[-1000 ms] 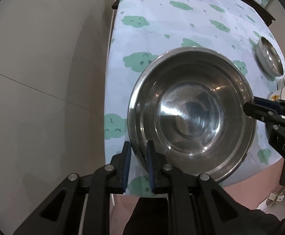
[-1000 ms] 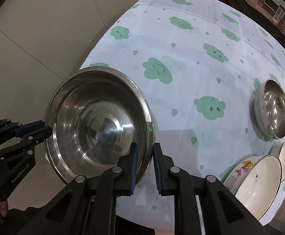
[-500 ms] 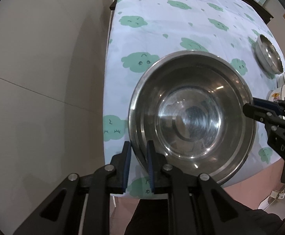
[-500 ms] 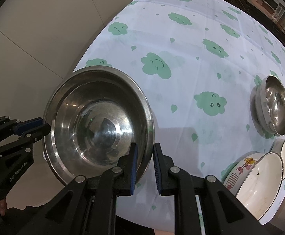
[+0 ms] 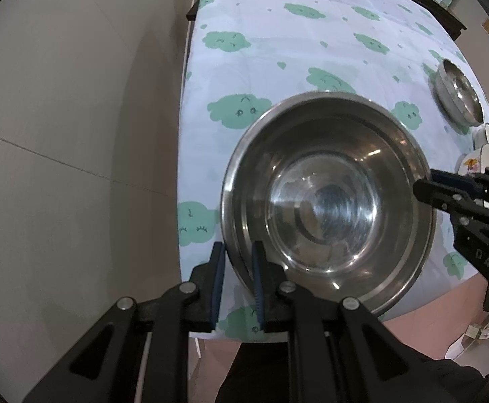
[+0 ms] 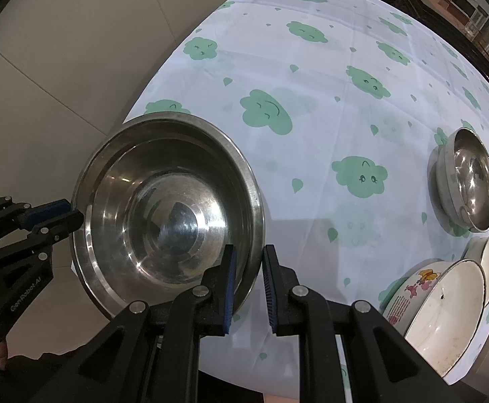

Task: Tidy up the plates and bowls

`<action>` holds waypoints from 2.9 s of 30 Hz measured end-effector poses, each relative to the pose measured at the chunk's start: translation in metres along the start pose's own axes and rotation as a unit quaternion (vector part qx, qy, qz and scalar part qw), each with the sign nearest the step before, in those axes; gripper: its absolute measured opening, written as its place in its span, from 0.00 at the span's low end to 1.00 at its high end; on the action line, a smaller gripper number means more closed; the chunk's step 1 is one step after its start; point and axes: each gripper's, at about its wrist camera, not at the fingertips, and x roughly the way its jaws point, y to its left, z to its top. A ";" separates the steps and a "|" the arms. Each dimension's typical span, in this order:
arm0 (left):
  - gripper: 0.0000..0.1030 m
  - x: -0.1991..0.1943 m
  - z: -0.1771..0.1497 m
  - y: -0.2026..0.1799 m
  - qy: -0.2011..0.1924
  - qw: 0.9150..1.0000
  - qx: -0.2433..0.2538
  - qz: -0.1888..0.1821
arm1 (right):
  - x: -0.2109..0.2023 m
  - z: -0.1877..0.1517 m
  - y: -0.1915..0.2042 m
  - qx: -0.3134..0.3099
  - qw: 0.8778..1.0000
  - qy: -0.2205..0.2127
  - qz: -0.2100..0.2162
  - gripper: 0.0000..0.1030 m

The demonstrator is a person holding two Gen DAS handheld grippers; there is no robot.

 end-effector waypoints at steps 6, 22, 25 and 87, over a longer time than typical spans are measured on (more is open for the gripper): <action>0.13 -0.001 0.000 0.001 -0.001 1.000 0.004 -0.004 | 0.000 0.000 -0.001 0.004 1.000 -0.001 -0.001 0.17; 0.19 -0.006 -0.005 0.003 -0.011 1.000 0.017 -0.016 | -0.010 -0.001 0.009 0.019 1.000 -0.020 -0.002 0.19; 0.34 -0.008 -0.005 0.005 -0.014 1.000 0.018 -0.014 | -0.011 -0.003 0.011 0.023 0.999 -0.024 -0.006 0.20; 0.55 -0.021 0.169 -0.290 -0.063 0.990 0.121 -0.024 | -0.046 -0.013 -0.296 0.164 0.982 -0.092 -0.031 0.50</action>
